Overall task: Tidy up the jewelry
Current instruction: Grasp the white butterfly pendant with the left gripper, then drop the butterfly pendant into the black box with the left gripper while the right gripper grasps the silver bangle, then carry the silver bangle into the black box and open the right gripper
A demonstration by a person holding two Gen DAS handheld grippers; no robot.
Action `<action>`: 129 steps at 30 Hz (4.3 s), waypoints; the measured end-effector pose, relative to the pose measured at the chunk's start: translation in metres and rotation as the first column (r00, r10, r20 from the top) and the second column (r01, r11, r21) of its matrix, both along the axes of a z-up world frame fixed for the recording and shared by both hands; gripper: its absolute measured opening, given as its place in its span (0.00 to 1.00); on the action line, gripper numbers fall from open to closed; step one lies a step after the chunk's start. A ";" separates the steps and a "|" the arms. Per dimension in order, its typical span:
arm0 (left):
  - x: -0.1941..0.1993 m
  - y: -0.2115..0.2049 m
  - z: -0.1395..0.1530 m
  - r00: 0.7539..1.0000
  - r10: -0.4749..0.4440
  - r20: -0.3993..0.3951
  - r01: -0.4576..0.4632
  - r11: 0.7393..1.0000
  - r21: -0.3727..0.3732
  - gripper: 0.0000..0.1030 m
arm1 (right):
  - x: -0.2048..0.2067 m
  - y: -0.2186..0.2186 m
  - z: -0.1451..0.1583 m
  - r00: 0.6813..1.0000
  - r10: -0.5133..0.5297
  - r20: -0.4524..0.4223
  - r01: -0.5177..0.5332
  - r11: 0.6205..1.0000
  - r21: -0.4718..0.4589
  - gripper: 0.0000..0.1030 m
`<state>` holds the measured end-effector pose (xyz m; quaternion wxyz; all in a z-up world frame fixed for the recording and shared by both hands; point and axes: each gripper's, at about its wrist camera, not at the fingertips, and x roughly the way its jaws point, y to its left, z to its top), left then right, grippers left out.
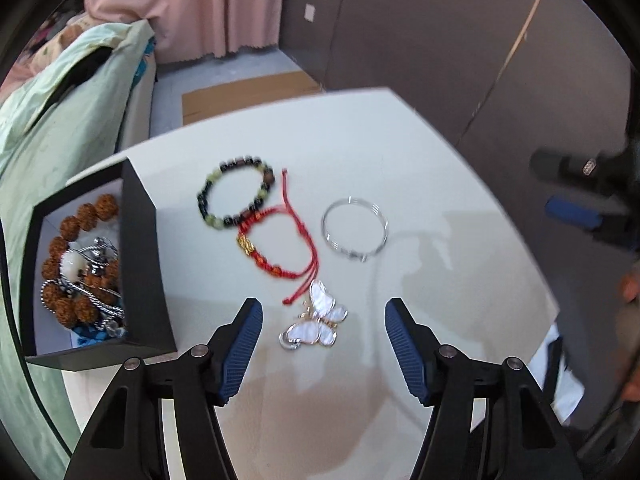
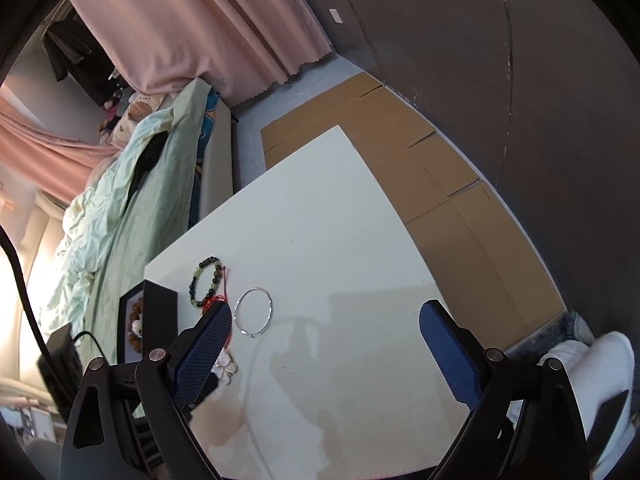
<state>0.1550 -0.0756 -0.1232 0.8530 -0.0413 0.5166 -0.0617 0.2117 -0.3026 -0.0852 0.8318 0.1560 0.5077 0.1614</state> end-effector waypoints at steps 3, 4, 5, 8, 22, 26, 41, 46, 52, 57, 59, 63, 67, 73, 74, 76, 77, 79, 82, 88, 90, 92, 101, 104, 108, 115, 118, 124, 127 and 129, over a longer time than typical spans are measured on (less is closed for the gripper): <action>0.000 0.001 -0.009 1.000 0.004 -0.020 -0.004 1.000 0.026 0.63 | -0.002 -0.001 -0.001 1.000 0.003 -0.005 -0.003 1.000 -0.004 0.93; 0.000 0.001 -0.012 1.000 0.006 -0.025 -0.005 1.000 0.028 0.63 | -0.002 -0.002 -0.002 1.000 0.004 -0.010 -0.004 1.000 -0.002 0.93; 0.000 0.001 -0.016 1.000 0.005 -0.029 -0.005 0.999 0.032 0.63 | -0.002 -0.002 -0.002 1.000 0.005 -0.012 -0.005 1.000 0.002 0.93; -0.001 -0.005 -0.019 1.000 -0.014 -0.004 0.014 0.997 0.076 0.63 | -0.003 -0.004 -0.002 1.000 0.008 -0.012 -0.008 1.000 0.010 0.93; 0.005 0.007 -0.010 0.999 -0.032 0.021 0.031 0.996 0.088 0.12 | -0.003 0.007 -0.006 0.999 0.033 -0.014 -0.033 0.999 -0.030 0.93; 0.006 0.014 -0.003 0.999 -0.007 0.032 0.005 0.998 0.058 0.12 | -0.003 0.013 -0.008 0.999 0.051 -0.016 -0.051 0.998 -0.038 0.93; 0.001 0.052 0.041 0.989 0.090 0.121 -0.076 0.991 -0.111 0.11 | 0.001 0.046 -0.017 0.992 0.115 -0.050 -0.117 0.992 -0.040 0.93; -0.007 0.073 0.059 0.978 0.133 0.162 -0.111 0.985 -0.134 0.11 | 0.003 0.070 -0.028 0.983 0.166 -0.078 -0.172 0.982 -0.074 0.75; -0.014 0.101 0.068 0.965 0.198 0.170 -0.169 0.970 -0.175 0.11 | 0.013 0.092 -0.040 0.979 0.181 -0.092 -0.192 0.972 -0.137 0.75; -0.017 0.118 0.075 0.957 0.227 0.182 -0.194 0.964 -0.184 0.11 | 0.015 0.118 -0.049 0.969 0.222 -0.111 -0.242 0.943 -0.228 0.75; -0.019 0.124 0.075 0.955 0.237 0.180 -0.201 0.960 -0.197 0.11 | 0.016 0.123 -0.051 0.968 0.226 -0.109 -0.247 0.936 -0.252 0.75; -0.019 0.133 0.070 0.954 0.255 0.161 -0.225 0.957 -0.185 0.11 | 0.017 0.132 -0.055 0.967 0.232 -0.106 -0.253 0.920 -0.300 0.75; -0.018 0.138 0.067 0.951 0.268 0.153 -0.239 0.954 -0.181 0.11 | 0.017 0.145 -0.055 0.961 0.260 -0.091 -0.275 0.889 -0.365 0.75; -0.016 0.144 0.060 0.948 0.293 0.125 -0.271 0.948 -0.165 0.11 | 0.010 0.154 -0.052 0.952 0.297 -0.074 -0.299 0.846 -0.442 0.61; -0.015 0.145 0.058 0.946 0.301 0.117 -0.282 0.946 -0.160 0.11 | 0.008 0.155 -0.051 0.948 0.310 -0.067 -0.306 0.838 -0.451 0.57; -0.016 0.147 0.057 0.941 0.318 0.114 -0.302 0.943 -0.140 0.12 | 0.007 0.155 -0.049 0.943 0.325 -0.069 -0.320 0.833 -0.451 0.50; -0.016 0.148 0.056 0.940 0.323 0.113 -0.307 0.942 -0.139 0.12 | 0.007 0.152 -0.048 0.943 0.324 -0.074 -0.322 0.834 -0.448 0.50; -0.015 0.147 0.054 0.944 0.313 0.104 -0.295 0.943 -0.154 0.12 | 0.007 0.150 -0.046 0.944 0.323 -0.075 -0.322 0.837 -0.443 0.49; -0.015 0.144 0.052 0.953 0.291 0.087 -0.273 0.946 -0.175 0.27 | 0.005 0.145 -0.046 0.946 0.314 -0.079 -0.316 0.845 -0.430 0.49; -0.027 0.143 0.066 0.927 0.330 0.176 -0.294 0.934 -0.202 0.88 | 0.004 0.133 -0.038 0.954 0.293 -0.061 -0.293 0.874 -0.388 0.49; -0.028 0.147 0.069 0.924 0.338 0.178 -0.297 0.928 -0.225 0.88 | 0.003 0.129 -0.033 0.956 0.288 -0.046 -0.285 0.886 -0.367 0.49; -0.026 0.149 0.070 0.923 0.346 0.172 -0.304 0.925 -0.230 0.88 | 0.002 0.128 -0.026 0.957 0.287 -0.028 -0.279 0.896 -0.345 0.49; -0.034 0.160 0.082 0.906 0.364 0.215 -0.324 0.925 -0.201 0.88 | 0.000 0.151 -0.003 0.943 0.329 0.044 -0.319 0.936 -0.146 0.49; -0.038 0.171 0.086 0.898 0.383 0.216 -0.337 0.915 -0.222 0.88 | -0.005 0.163 0.006 0.935 0.346 0.076 -0.340 0.937 -0.077 0.49; -0.043 0.185 0.089 0.883 0.412 0.224 -0.366 0.904 -0.220 0.88 | -0.014 0.184 0.010 0.920 0.381 0.096 -0.383 0.924 -0.004 0.49; -0.053 0.216 0.089 0.852 0.474 0.222 -0.427 0.875 -0.229 0.88 | -0.030 0.216 0.012 0.900 0.419 0.122 -0.429 0.901 0.065 0.49; -0.057 0.227 0.089 0.839 0.496 0.222 -0.450 0.863 -0.228 0.88 | -0.036 0.226 0.013 0.891 0.434 0.134 -0.446 0.891 0.085 0.49; -0.066 0.245 0.091 0.809 0.541 0.230 -0.490 0.837 -0.244 0.88 | -0.045 0.240 0.018 0.875 0.445 0.192 -0.471 0.874 0.120 0.50; -0.071 0.252 0.091 0.795 0.560 0.234 -0.507 0.825 -0.251 0.88 | -0.050 0.253 0.022 0.850 0.475 0.229 -0.503 0.860 0.081 0.51; -0.072 0.251 0.092 0.788 0.565 0.244 -0.516 0.823 -0.239 0.88 | -0.052 0.260 0.021 0.839 0.497 0.221 -0.516 0.856 0.031 0.59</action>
